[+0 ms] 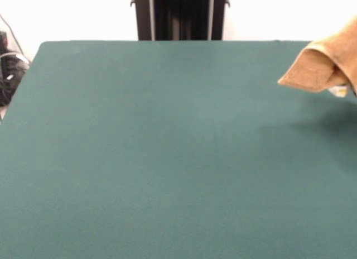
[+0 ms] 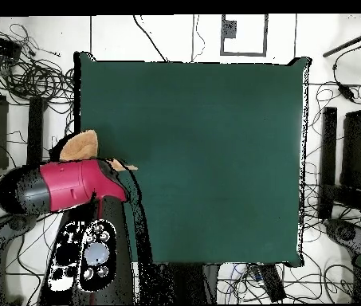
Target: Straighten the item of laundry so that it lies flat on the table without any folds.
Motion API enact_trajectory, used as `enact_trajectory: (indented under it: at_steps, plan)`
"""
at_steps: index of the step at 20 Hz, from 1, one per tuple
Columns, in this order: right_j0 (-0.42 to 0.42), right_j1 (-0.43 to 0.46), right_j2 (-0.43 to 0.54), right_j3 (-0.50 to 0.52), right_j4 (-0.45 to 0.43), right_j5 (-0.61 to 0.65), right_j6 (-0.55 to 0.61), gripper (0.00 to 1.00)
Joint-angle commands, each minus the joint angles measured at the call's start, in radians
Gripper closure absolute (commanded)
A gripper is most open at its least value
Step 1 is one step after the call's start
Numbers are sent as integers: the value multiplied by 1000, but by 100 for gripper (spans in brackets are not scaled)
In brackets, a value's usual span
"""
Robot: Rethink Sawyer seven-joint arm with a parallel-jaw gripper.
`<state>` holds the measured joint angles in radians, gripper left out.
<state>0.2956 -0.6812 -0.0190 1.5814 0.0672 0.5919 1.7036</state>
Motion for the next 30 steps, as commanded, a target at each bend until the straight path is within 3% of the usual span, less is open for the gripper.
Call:
enact_trajectory:
  at_steps: [1,14,22,30]
  plan:
    - [39,58,1,-27,59,55,286,100]
    - [74,93,-26,-68,98,53,301,100]
    - [22,34,-28,56,89,-6,236,100]
    - [-32,5,-33,101,44,6,164,100]
